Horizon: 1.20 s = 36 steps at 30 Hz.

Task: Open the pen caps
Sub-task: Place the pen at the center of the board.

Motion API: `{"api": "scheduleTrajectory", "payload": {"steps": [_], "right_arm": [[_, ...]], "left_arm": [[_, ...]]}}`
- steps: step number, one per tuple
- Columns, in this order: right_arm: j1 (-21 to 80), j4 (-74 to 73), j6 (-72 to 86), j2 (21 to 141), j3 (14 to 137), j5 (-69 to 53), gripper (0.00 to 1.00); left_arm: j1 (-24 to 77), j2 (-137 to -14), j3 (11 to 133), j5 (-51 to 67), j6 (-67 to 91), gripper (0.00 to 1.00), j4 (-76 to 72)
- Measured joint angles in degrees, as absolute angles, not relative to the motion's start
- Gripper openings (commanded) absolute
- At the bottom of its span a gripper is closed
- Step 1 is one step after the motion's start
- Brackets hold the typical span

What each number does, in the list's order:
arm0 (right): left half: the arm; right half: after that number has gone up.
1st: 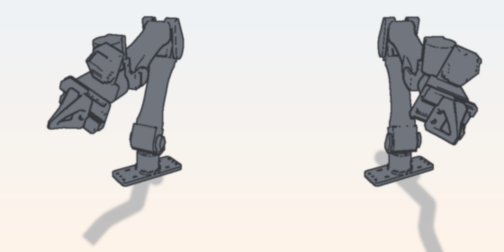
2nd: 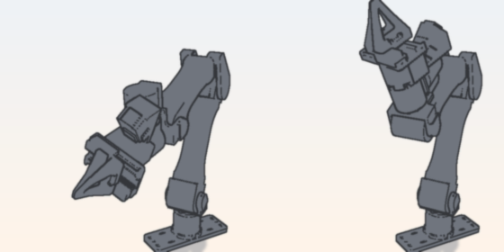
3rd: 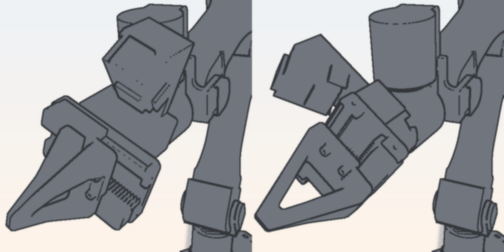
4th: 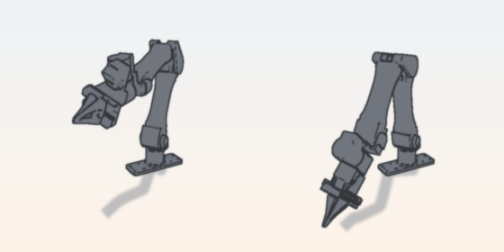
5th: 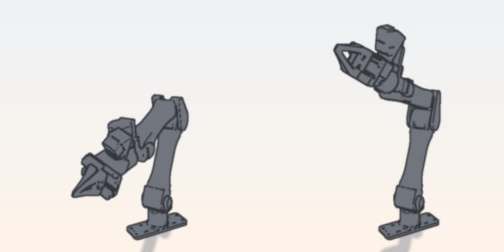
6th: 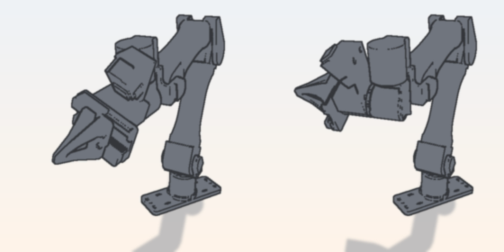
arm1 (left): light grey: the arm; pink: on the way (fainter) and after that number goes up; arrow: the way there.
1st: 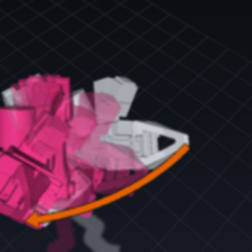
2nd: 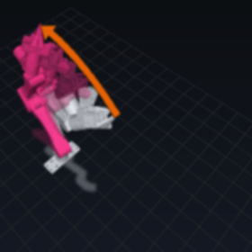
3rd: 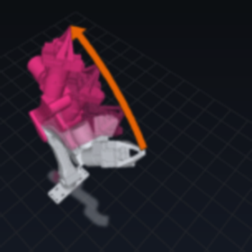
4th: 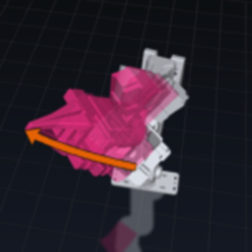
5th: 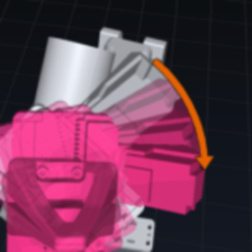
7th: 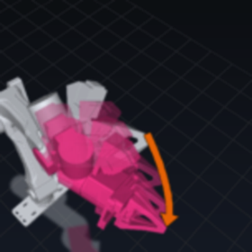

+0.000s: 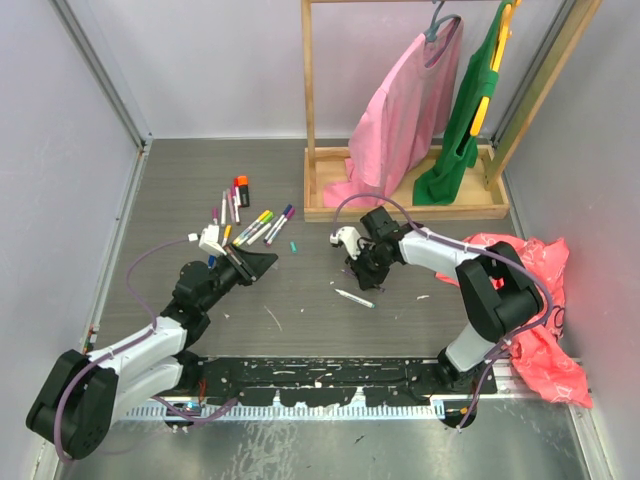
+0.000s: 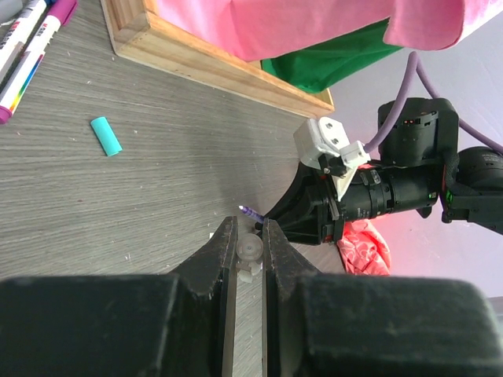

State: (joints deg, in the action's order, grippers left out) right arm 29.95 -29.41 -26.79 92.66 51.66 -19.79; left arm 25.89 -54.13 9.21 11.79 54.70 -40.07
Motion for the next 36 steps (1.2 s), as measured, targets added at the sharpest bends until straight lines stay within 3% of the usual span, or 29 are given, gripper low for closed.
{"api": "scheduleTrajectory", "payload": {"steps": [7, 25, 36], "right_arm": [[30.24, -30.11, -26.83, 93.01, 52.21, -19.29, 0.22], [30.26, -31.4, -26.85, 93.03, 52.71, -19.09, 0.26], [30.26, -31.83, -27.05, 92.36, 53.08, -19.07, 0.37]], "left_arm": [[25.98, -54.15, 9.21, 11.77, 54.7, 0.0, -40.07], [26.68, -55.55, 9.21, 11.77, 54.72, 0.0, -40.45], [28.21, -59.13, 11.77, 11.73, 54.72, 0.0, -40.51]]}}
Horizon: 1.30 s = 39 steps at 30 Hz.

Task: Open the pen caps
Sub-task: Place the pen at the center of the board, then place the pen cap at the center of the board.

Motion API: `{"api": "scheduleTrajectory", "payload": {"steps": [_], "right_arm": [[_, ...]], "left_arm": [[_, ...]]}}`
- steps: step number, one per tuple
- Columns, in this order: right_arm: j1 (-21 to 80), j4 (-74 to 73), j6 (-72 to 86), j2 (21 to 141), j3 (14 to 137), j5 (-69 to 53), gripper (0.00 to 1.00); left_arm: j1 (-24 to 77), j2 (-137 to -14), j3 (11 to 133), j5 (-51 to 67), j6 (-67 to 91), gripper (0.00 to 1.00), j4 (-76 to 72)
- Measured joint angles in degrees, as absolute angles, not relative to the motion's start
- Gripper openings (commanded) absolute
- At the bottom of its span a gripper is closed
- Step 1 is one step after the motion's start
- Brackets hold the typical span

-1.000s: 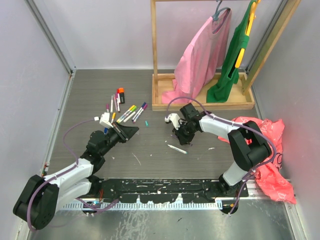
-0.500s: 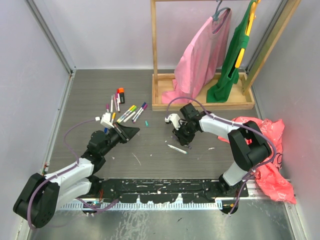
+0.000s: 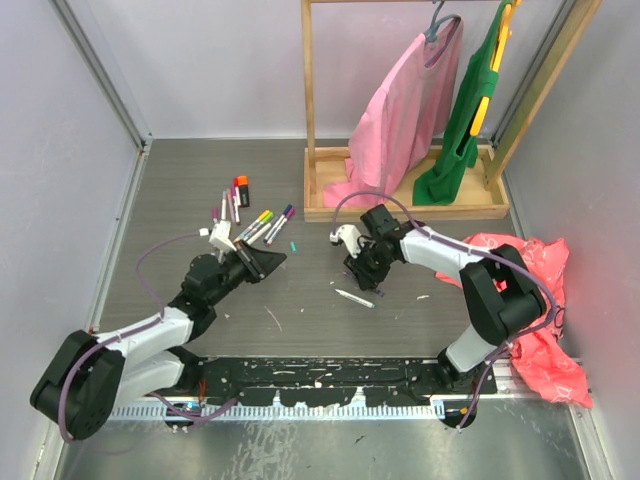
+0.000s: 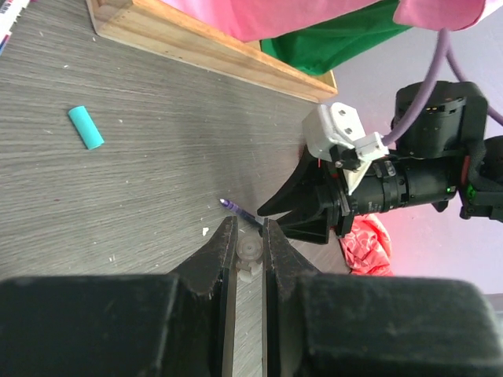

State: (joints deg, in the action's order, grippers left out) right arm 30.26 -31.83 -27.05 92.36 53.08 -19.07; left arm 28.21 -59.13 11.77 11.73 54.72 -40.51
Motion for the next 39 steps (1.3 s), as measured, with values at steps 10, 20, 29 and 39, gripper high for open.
{"api": "scheduleTrajectory", "payload": {"steps": [10, 20, 29, 39], "right_arm": [[30.26, -31.99, -27.57, 87.09, 53.8, -19.11, 0.4], [28.29, -32.34, -28.62, 80.95, 53.91, -19.73, 0.41], [26.26, -32.38, -29.08, 78.56, 53.91, -19.79, 0.41], [26.11, -32.38, -29.74, 78.48, 53.91, -19.75, 0.42]], "left_arm": [[33.76, -67.33, 22.96, 6.35, 54.63, 0.0, -33.08], [36.4, -81.38, 41.06, -3.4, 57.63, 0.0, -15.35], [37.15, -95.07, 54.22, -10.39, 62.24, 0.0, -3.05], [37.82, -108.57, 64.12, -10.5, 63.44, 0.05, 1.76]]}}
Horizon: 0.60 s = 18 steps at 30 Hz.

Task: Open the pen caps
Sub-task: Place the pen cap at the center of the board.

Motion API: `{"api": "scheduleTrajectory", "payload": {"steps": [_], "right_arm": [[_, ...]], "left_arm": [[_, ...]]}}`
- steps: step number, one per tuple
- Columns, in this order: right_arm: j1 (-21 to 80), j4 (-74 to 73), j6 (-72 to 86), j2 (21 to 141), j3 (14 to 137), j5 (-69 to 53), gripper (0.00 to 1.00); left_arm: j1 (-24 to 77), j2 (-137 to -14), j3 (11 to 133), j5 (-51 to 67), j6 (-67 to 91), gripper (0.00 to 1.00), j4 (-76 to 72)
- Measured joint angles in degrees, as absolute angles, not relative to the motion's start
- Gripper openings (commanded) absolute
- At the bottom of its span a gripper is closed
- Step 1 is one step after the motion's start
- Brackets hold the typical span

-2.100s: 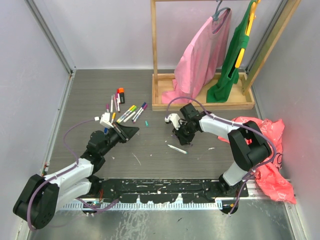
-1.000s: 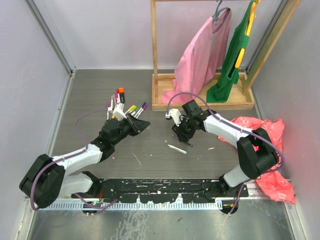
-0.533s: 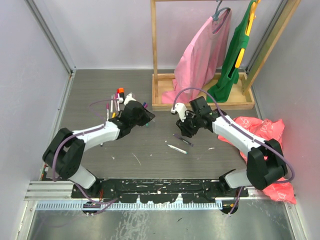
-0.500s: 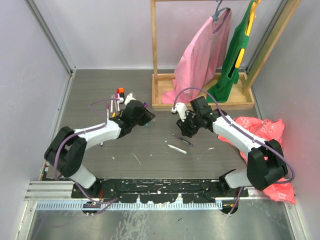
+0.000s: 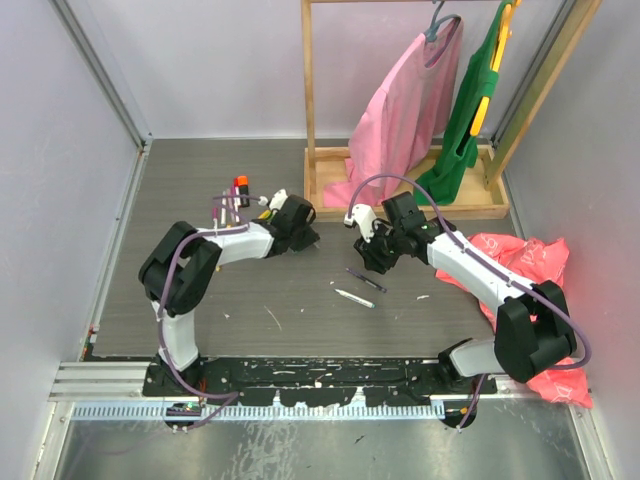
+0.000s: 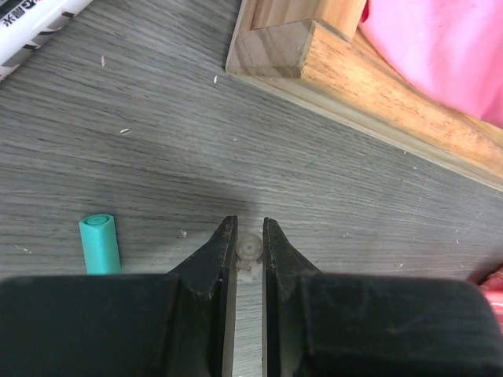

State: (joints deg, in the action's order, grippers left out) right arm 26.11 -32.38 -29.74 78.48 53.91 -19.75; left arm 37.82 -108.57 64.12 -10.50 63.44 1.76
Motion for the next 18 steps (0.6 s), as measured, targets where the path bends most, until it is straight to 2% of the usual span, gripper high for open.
{"api": "scheduleTrajectory", "payload": {"steps": [5, 18], "right_arm": [[26.11, -32.38, -29.82, 78.48, 53.91, -19.75, 0.42], [26.11, -32.38, -29.85, 78.48, 53.91, -19.75, 0.42]], "left_arm": [[37.89, -109.6, 65.47, -10.5, 63.42, 0.19, 3.36], [37.87, -110.37, 66.41, -10.52, 63.59, 0.26, 4.16]]}}
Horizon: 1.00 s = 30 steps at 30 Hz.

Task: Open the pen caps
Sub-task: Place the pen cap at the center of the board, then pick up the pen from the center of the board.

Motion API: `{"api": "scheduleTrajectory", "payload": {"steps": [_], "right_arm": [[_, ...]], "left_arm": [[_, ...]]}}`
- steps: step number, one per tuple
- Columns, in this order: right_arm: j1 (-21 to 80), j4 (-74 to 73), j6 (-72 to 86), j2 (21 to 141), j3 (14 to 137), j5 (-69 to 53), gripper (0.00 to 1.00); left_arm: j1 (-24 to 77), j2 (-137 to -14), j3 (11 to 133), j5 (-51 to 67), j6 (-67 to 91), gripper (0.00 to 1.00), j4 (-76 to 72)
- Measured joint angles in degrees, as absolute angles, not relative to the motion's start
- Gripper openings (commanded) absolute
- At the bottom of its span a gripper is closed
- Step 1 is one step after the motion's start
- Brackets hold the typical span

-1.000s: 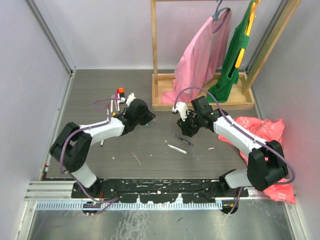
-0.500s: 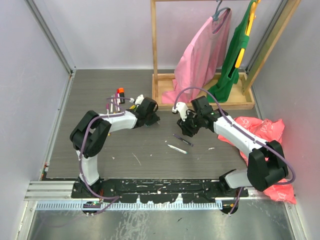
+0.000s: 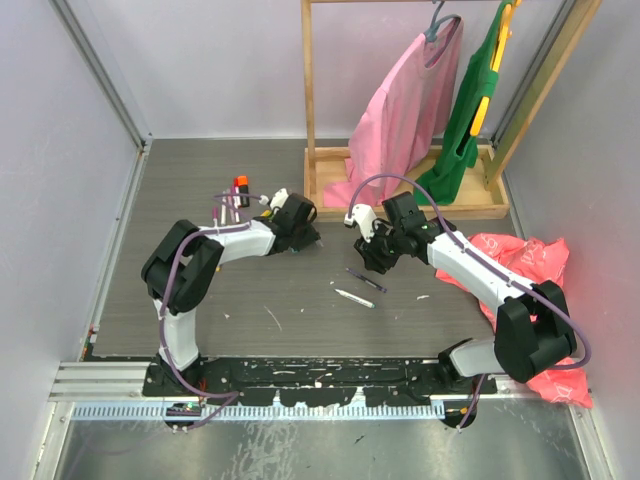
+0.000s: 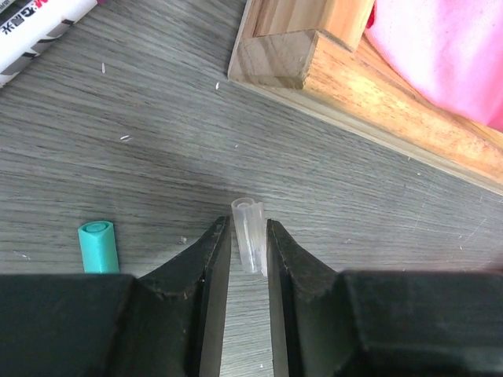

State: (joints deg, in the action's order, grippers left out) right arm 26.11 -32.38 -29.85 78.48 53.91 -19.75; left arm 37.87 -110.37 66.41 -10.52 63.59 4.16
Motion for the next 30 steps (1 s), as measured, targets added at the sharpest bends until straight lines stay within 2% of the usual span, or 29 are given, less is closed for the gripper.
{"api": "scheduleTrajectory", "payload": {"steps": [15, 30], "right_arm": [[26.11, -32.38, -29.85, 78.48, 53.91, -19.86, 0.42], [26.11, -33.04, -30.74, 79.59, 53.91, -22.22, 0.42]], "left_arm": [[37.87, -108.88, 66.15, -10.66, 62.24, 0.37, 4.58], [37.54, -92.36, 56.42, -9.76, 51.22, 0.49, 2.09]]}}
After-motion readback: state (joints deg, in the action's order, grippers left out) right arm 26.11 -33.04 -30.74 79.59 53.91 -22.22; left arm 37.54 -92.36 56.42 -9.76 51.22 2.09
